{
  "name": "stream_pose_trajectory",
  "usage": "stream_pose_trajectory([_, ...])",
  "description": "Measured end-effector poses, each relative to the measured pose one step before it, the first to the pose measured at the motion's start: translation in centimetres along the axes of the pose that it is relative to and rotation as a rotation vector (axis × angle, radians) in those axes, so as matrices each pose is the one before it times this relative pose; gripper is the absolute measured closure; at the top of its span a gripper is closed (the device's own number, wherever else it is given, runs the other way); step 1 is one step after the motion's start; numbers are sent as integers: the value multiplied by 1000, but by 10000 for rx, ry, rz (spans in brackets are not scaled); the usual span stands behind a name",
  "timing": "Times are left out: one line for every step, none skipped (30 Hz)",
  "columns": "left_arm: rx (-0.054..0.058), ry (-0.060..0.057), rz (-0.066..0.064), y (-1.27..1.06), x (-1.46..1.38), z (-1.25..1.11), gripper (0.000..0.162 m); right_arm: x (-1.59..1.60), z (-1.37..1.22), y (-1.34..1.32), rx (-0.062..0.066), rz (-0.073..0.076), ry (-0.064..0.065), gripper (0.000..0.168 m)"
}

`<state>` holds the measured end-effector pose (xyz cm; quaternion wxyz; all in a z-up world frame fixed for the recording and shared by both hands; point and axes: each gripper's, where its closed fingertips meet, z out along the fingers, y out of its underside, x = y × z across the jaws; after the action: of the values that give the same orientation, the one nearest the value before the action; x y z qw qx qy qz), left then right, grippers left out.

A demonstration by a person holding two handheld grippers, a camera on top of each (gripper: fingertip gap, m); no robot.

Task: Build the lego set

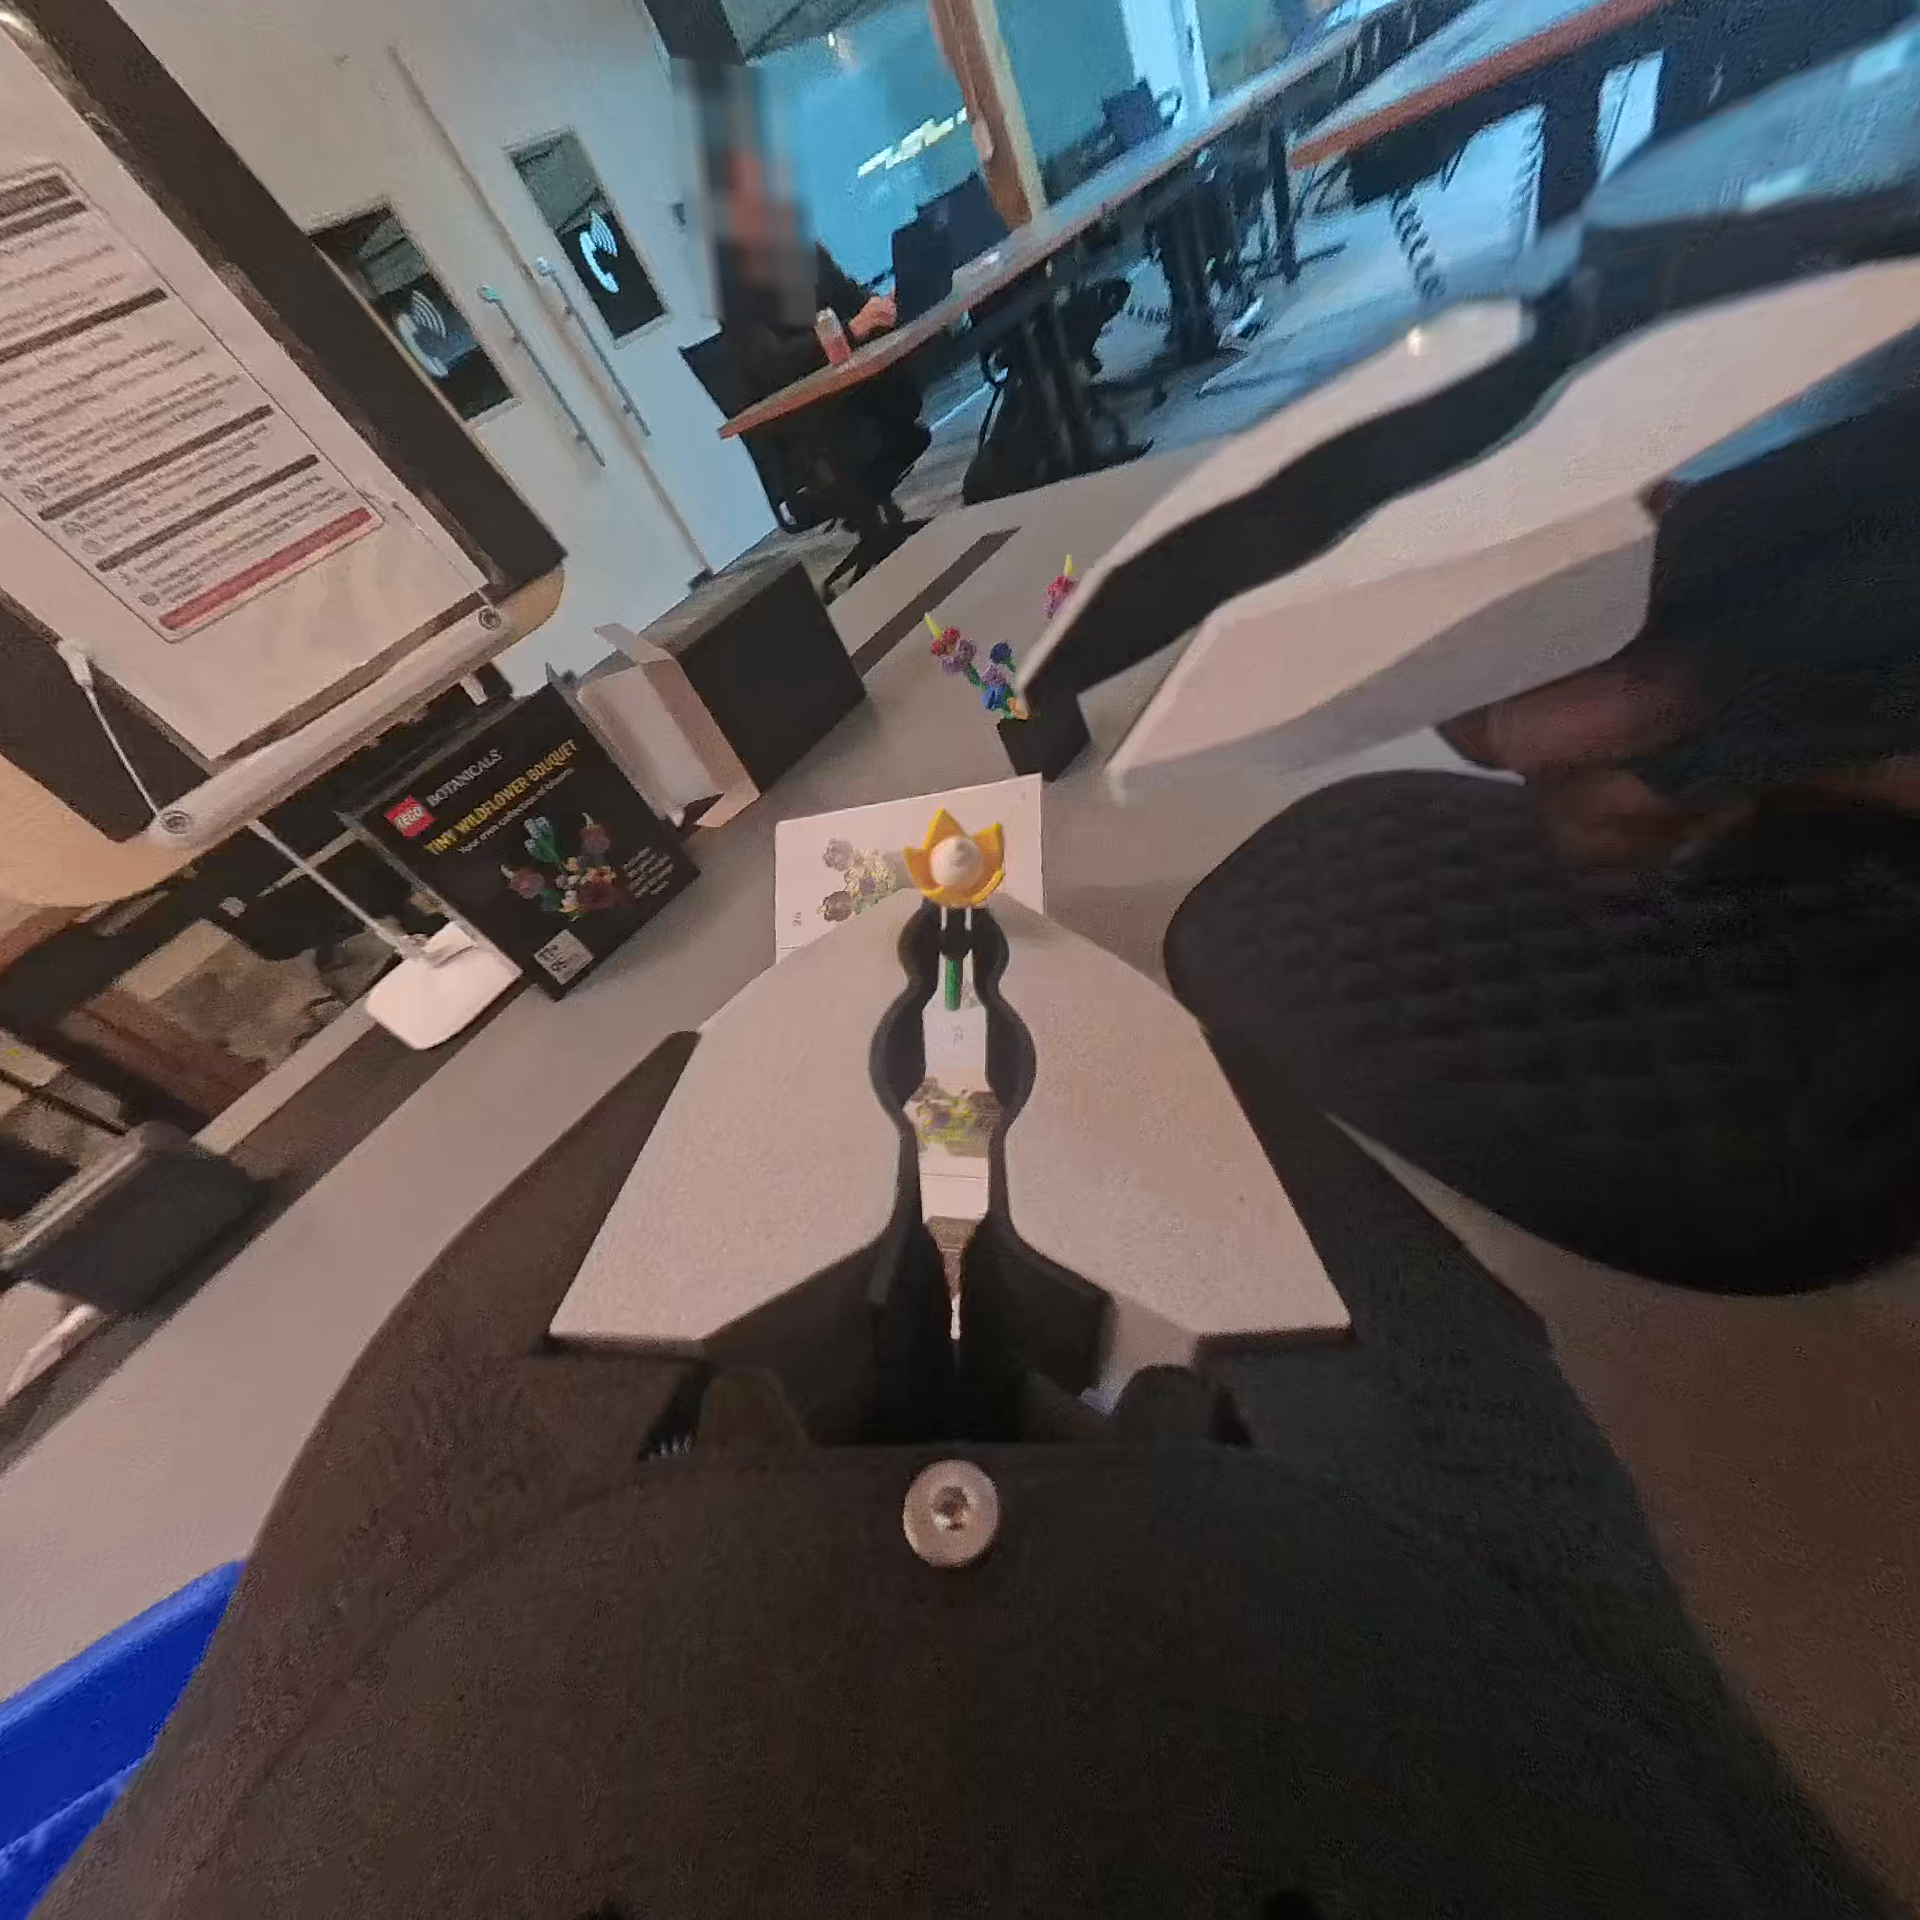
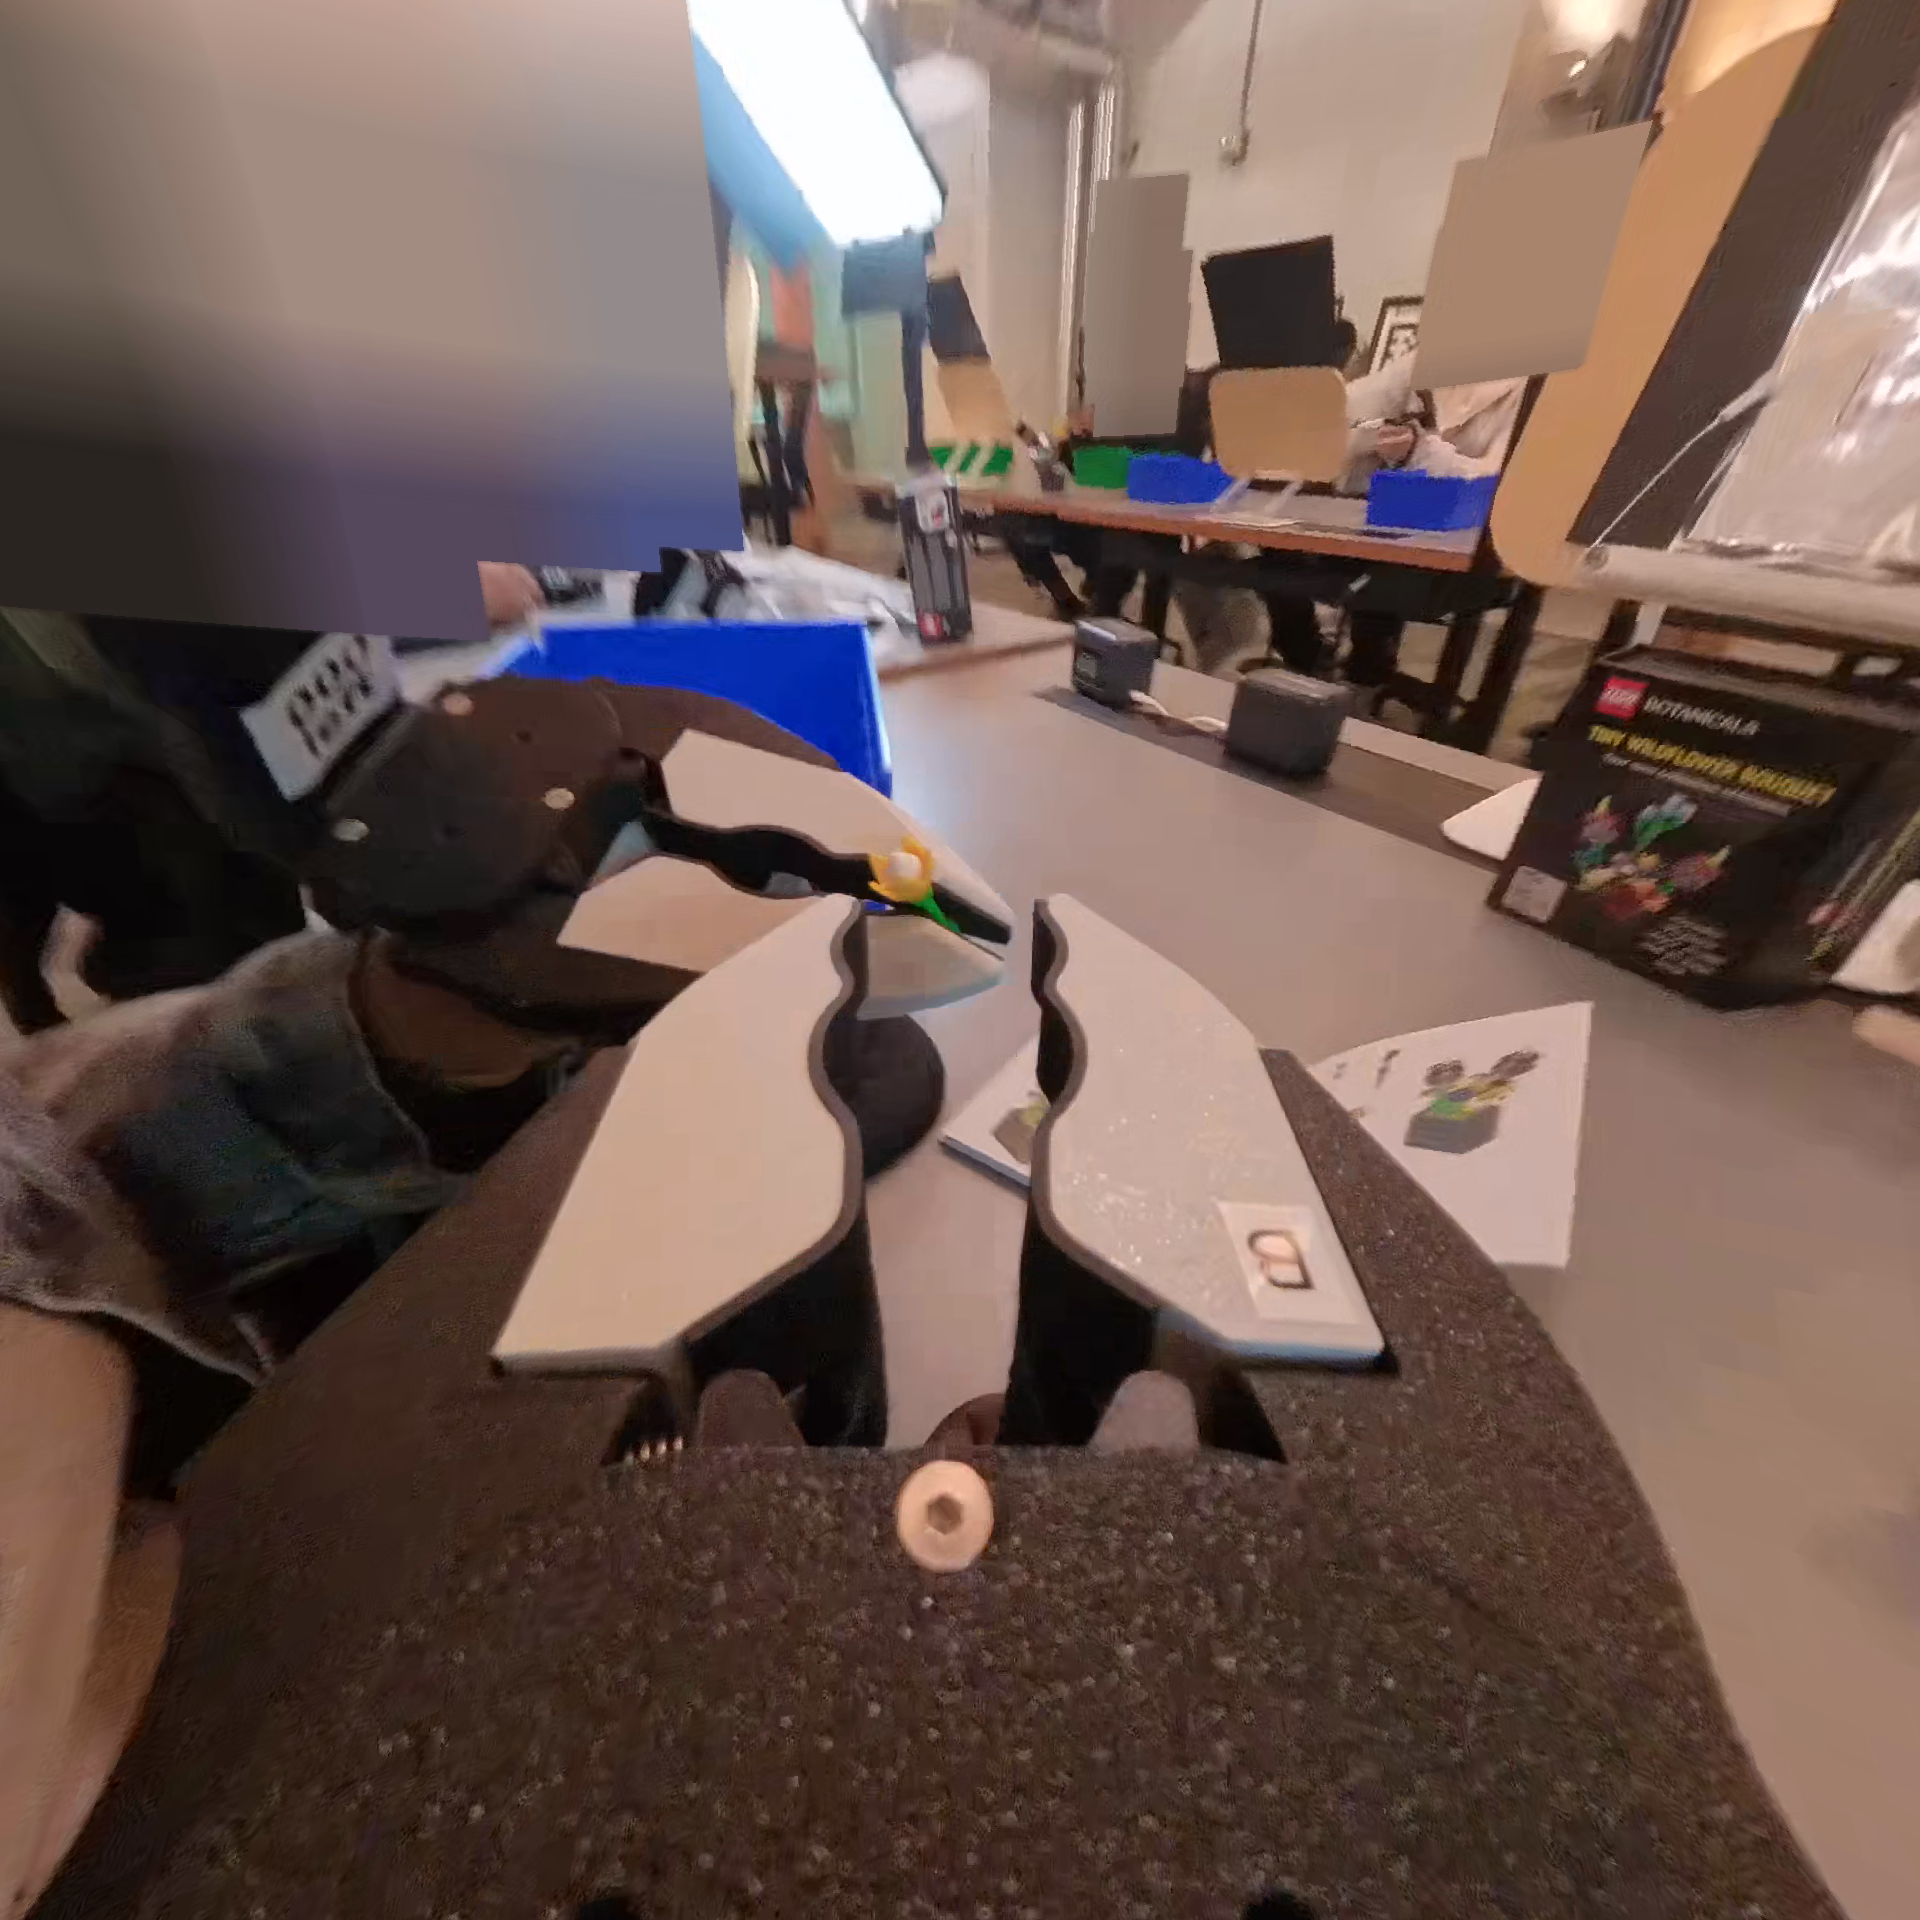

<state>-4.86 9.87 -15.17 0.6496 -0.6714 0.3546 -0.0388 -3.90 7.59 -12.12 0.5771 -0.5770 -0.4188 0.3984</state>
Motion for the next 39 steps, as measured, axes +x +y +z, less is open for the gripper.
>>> stream_pose_trajectory([-266,-77,231,187,147,187,158,-367,390,136,-337,-353,-36,138])
stream_pose_trajectory([-184,-116,235,120,78,95,158,-356,407,249,-325,-192,-51,139])
stream_pose_trajectory([-124,-106,230,67,46,76,158,-200,382,297,-301,-153,56,139])
stream_pose_trajectory([-127,-117,188,89,1,43,158,-30,301,247,-233,-185,181,139])
stream_pose_trajectory([-67,-104,167,27,-19,17,157,98,223,184,-161,-210,248,140])
stream_pose_trajectory([-33,-47,128,-3,46,7,158,91,164,111,-108,-162,198,143])
stream_pose_trajectory([-99,-89,71,102,-70,38,157,21,126,80,-92,-84,107,144])
stream_pose_trajectory([-74,-16,112,107,29,2,157,-8,82,26,-55,-26,43,146])
stream_pose_trajectory([-14,-12,77,11,27,7,157,60,18,37,-24,-29,68,150])
stream_pose_trajectory([-18,-28,71,-2,4,-9,157,39,4,-9,11,-69,59,154])
stream_pose_trajectory([-27,-31,69,41,1,4,157,-20,10,14,-4,-50,-4,155])
stream_pose_trajectory([9,-17,57,-21,-15,9,157,-2,-14,12,23,37,-48,155])
stream_pose_trajectory([70,-35,15,-83,-27,-15,157,46,-68,-36,88,132,-85,155])
stream_pose_trajectory([133,-4,-44,-152,3,-32,157,93,-183,-77,126,218,-108,155])
stream_pose_trajectory([134,32,-79,-118,24,-39,154,268,-190,-65,101,222,-41,155])
stream_pose_trajectory([95,49,-110,-7,14,-13,148,329,-271,-87,89,175,-62,155])
stream_pose_trajectory([87,117,-188,71,59,-1,141,481,-409,-59,46,233,-71,155])
stream_pose_trajectory([152,142,-350,65,22,-12,136,671,-539,-132,52,284,-77,155])
stream_pose_trajectory([303,180,-551,-59,-27,-60,131,869,-692,-218,45,289,-60,155])
stream_pose_trajectory([543,276,-774,-358,-29,-117,122,1178,-840,-274,-11,255,30,155])
stream_pose_trajectory([707,370,-950,-609,7,-173,114,1457,-954,-360,-55,219,100,155])
stream_pose_trajectory([847,447,-992,-840,51,-216,106,1689,-1091,-502,-99,236,128,155])
stream_pose_trajectory([891,431,-855,-878,67,-236,101,1910,-934,-373,-191,276,119,155])
stream_pose_trajectory([844,275,-623,-743,-75,-229,96,2029,-828,-257,-292,287,128,155])
stream_pose_trajectory([750,131,-424,-571,-189,-231,91,2134,-650,-115,-319,262,198,155])
stream_pose_trajectory([569,29,-279,-403,-256,-217,86,2256,-405,-17,-283,250,295,155])
stream_pose_trajectory([366,13,-103,-290,-237,-173,83,2162,-100,241,-307,220,268,155])
stream_pose_trajectory([211,23,28,-256,-163,-158,82,1916,273,533,-370,281,181,155])
stream_pose_trajectory([114,-73,88,-195,-210,-116,82,1676,477,654,-321,301,115,155])
stream_pose_trajectory([52,-121,155,-62,-183,-58,82,1418,631,534,-160,300,81,155])
stream_pose_trajectory([1,-81,209,62,-78,-4,82,1173,719,402,-57,214,124,155])
stream_pose_trajectory([-71,-8,185,193,70,41,82,875,830,349,-59,71,155,155])
stream_pose_trajectory([-133,50,129,246,146,98,82,788,636,436,-133,-10,199,155])
stream_pose_trajectory([-159,94,77,304,193,124,82,617,584,429,-146,-35,183,155])
stream_pose_trajectory([-153,52,22,285,105,105,82,428,539,376,-127,41,102,155])
stream_pose_trajectory([-142,2,-27,254,11,98,82,313,523,293,-80,69,83,155])
stream_pose_trajectory([-109,14,-83,201,-12,59,82,295,365,262,-71,33,105,155])
stream_pose_trajectory([-5,16,-126,23,-86,-7,82,320,230,191,-55,-14,149,155])
stream_pose_trajectory([60,-18,-123,-65,-99,-28,82,197,145,76,-10,-23,118,155])
